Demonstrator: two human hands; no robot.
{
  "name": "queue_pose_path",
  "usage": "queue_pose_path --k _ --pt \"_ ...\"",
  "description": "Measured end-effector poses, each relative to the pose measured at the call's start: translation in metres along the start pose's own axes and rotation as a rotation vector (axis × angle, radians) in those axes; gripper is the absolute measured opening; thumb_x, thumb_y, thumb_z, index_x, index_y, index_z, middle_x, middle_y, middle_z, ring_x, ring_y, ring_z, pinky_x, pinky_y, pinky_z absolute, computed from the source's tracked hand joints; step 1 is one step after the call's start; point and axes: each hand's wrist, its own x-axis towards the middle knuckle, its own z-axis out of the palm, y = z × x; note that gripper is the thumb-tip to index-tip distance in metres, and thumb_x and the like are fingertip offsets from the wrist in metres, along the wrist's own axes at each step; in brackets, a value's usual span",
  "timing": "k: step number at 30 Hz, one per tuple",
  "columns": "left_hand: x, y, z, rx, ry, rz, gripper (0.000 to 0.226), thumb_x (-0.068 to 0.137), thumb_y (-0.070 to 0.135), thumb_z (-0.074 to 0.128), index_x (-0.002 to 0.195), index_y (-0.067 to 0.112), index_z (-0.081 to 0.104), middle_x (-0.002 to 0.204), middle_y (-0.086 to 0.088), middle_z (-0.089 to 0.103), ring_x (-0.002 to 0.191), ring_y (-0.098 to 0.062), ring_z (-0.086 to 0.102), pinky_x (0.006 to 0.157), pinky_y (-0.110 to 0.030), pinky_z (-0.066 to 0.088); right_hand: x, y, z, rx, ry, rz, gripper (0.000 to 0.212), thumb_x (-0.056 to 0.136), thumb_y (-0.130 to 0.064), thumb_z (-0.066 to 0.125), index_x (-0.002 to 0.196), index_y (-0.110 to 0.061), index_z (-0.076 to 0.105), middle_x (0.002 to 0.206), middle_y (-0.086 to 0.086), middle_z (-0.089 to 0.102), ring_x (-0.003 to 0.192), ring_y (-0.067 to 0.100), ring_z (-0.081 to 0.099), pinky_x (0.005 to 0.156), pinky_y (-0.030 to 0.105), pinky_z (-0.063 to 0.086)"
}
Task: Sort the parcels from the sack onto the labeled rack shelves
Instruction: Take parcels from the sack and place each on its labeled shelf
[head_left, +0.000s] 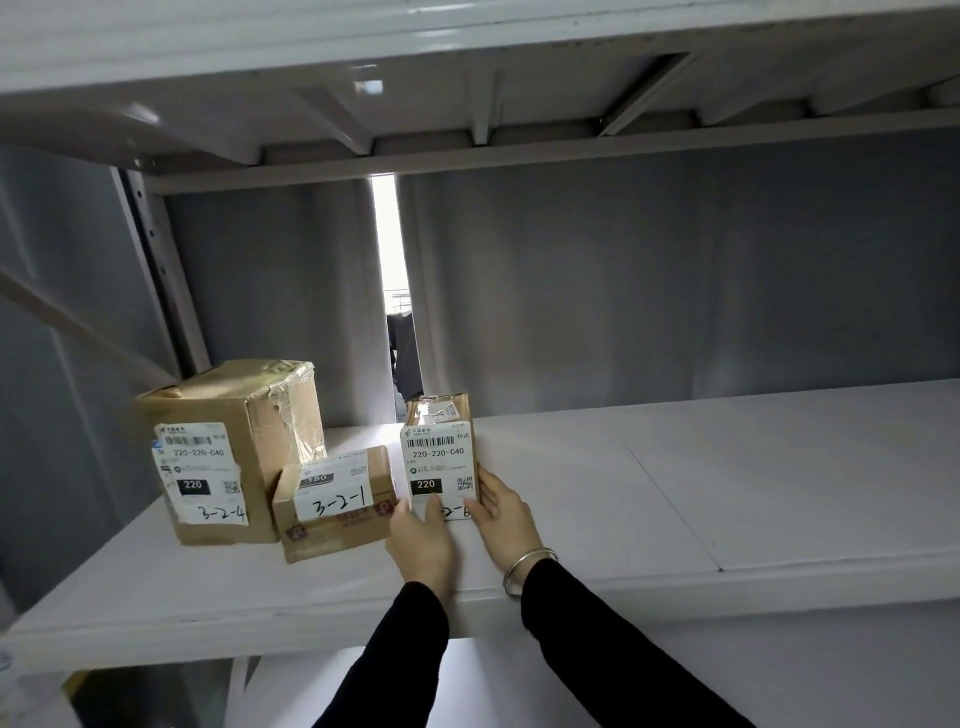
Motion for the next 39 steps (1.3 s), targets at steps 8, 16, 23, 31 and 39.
queue_pose_path --k 8,16,23,31,39 --pt "-0.03 0.002 -0.028 -0.053 -0.011 -0.024 0.043 0.094 0.016 0.051 0.131 -0.007 0.045 0.132 -0.025 0.053 0.125 -0.038 0.047 0.102 -0.035 0.033 -0.036 -0.025 -0.007 -0.004 -0.021 0.016 0.057 0.089 0.005 0.046 0.142 -0.014 0.035 0.126 -0.006 0.053 0.123 0.014 0.049 0.111 0.031 0.034" --pt "-0.04 -0.002 -0.048 -0.084 -0.187 0.102 0.027 0.093 0.011 0.05 0.119 0.004 0.058 0.112 -0.003 0.063 0.113 -0.028 0.056 0.092 -0.027 0.04 -0.048 -0.042 0.005 -0.016 0.028 0.069 0.053 0.09 0.002 0.045 0.14 -0.014 0.036 0.13 0.005 0.056 0.124 0.019 0.051 0.103 0.018 0.034" --pt "-0.018 0.009 -0.039 -0.012 -0.214 0.137 0.031 0.092 0.009 0.051 0.123 0.001 0.052 0.123 -0.015 0.06 0.114 -0.032 0.055 0.096 -0.033 0.039 -0.016 -0.024 0.016 -0.052 0.06 0.085 0.055 0.083 -0.005 0.046 0.134 -0.025 0.043 0.125 -0.001 0.062 0.116 0.018 0.059 0.105 0.04 0.043" --pt "-0.013 0.009 -0.046 -0.049 -0.289 0.112 0.029 0.091 0.007 0.054 0.12 0.001 0.055 0.121 -0.015 0.063 0.113 -0.027 0.058 0.089 -0.02 0.037 -0.021 -0.03 0.035 -0.017 0.014 0.107 0.052 0.089 0.001 0.046 0.137 -0.016 0.039 0.131 0.008 0.057 0.121 0.022 0.054 0.109 0.039 0.039" --pt "0.0 0.017 -0.049 0.021 -0.262 0.164 0.034 0.091 0.009 0.053 0.125 0.002 0.051 0.128 -0.015 0.058 0.12 -0.031 0.052 0.1 -0.031 0.037 -0.015 -0.031 0.036 0.013 0.014 0.131 0.054 0.09 0.0 0.048 0.14 -0.015 0.035 0.133 0.008 0.055 0.124 0.021 0.052 0.11 0.038 0.038"
